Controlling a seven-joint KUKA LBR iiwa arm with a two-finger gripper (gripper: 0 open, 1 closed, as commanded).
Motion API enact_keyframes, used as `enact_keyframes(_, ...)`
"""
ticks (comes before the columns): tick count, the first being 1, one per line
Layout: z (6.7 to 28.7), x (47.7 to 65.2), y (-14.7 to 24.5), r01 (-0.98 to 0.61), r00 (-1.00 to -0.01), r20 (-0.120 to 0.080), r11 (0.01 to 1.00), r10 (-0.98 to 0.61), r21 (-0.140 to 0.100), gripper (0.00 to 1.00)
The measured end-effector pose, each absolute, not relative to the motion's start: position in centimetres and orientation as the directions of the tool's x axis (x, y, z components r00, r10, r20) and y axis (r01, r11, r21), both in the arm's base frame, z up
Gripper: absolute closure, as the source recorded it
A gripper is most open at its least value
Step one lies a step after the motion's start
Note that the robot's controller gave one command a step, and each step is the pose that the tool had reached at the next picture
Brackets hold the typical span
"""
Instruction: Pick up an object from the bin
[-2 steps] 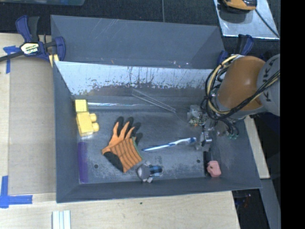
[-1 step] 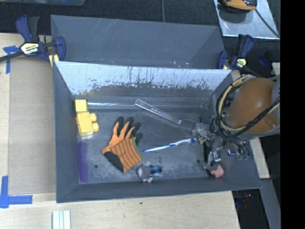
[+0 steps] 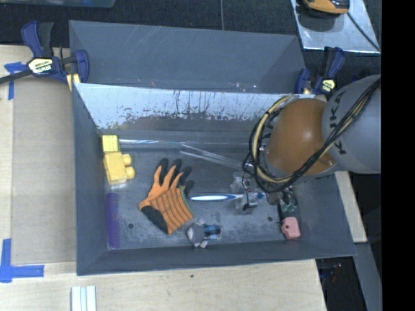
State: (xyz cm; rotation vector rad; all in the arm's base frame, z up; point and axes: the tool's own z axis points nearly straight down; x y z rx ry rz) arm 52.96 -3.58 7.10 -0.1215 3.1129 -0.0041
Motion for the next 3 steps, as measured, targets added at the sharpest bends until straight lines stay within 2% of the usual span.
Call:
enact_keyframes(1,7.1,53.0,-3.6,-0.078,-0.997,-0.026,0.997,-0.078,-0.004,1.0)
enact_keyframes(2,13.7,53.7,-3.2,-0.085,-0.996,-0.023,0.996,-0.085,-0.004,1.0)
enact_keyframes(3,20.4,53.8,-1.1,-0.08,-0.997,-0.018,0.997,-0.08,-0.003,1.0)
